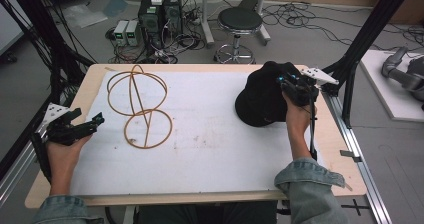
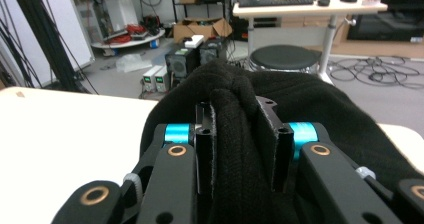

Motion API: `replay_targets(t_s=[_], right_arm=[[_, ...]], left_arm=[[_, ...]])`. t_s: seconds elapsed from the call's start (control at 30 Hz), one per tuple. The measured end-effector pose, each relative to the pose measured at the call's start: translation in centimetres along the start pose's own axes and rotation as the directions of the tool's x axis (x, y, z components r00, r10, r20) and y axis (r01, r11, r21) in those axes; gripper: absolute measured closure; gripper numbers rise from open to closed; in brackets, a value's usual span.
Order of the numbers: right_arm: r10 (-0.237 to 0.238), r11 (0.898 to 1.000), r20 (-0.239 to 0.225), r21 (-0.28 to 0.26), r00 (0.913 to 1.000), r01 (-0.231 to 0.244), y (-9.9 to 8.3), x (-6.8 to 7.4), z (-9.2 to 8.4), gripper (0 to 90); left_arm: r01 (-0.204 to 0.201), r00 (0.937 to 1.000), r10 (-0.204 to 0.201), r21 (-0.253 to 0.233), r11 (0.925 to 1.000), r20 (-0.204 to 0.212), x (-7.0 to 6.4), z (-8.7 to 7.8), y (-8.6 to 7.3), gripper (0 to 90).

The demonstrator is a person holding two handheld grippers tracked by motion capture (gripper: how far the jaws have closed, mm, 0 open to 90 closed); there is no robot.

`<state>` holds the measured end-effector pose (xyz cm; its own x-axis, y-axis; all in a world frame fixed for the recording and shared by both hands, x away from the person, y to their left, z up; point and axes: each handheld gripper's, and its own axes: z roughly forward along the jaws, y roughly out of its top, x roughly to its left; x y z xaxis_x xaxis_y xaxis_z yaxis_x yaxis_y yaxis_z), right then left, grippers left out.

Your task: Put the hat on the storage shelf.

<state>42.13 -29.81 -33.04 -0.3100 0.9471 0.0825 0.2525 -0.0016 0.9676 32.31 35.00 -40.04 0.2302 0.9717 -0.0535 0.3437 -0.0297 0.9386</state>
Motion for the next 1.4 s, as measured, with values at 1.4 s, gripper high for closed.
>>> replay_targets(t_s=[1.4], right_arm=[[-0.016,0.983,-0.319,-0.179,0.9476,-0.044,12.2,9.8,-1.6,73.7]], left_arm=[[0.02,0.9998,-0.02,-0.025,0.9995,-0.005,0.7,-0.8,0.1,19.4]])
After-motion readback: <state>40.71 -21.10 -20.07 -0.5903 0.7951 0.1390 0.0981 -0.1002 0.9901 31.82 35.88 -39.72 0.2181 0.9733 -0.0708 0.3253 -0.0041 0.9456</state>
